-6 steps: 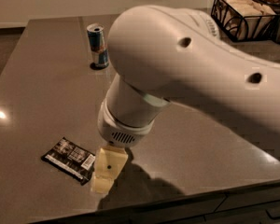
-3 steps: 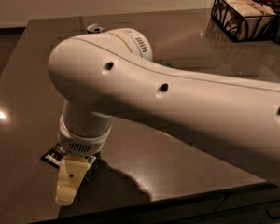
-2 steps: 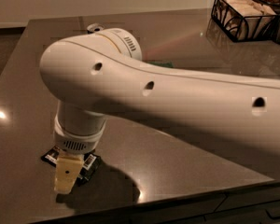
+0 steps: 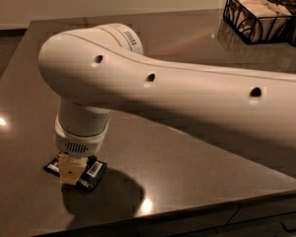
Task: Pick rxbar chocolate
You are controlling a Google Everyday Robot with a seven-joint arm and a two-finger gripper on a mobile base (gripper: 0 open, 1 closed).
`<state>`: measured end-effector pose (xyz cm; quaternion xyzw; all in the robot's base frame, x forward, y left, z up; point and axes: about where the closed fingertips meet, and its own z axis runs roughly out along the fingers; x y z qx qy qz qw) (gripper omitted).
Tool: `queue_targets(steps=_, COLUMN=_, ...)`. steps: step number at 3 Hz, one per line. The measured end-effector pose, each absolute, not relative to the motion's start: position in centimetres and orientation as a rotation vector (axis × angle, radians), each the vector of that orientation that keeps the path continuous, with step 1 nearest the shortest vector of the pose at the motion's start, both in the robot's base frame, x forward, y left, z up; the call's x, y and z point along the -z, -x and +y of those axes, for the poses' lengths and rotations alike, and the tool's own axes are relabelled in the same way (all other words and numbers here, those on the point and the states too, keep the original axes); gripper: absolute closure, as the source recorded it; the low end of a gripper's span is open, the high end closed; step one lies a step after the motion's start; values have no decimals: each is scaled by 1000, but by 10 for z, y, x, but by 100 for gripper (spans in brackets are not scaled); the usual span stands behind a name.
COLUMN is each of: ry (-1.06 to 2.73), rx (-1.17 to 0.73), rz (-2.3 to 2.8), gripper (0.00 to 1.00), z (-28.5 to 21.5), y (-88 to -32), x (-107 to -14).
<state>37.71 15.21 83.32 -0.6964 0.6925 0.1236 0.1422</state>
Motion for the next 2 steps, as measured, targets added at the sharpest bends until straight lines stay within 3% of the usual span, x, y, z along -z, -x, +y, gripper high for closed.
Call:
queue_targets(steps=1, ry=1996, rx=-375, rz=2009, gripper=87, z=146, y=-381, x=-841)
queue_targets(steps=2, ry=2008, rx=-409, rz=1998, gripper=100, z=137, y=-390, x=-855)
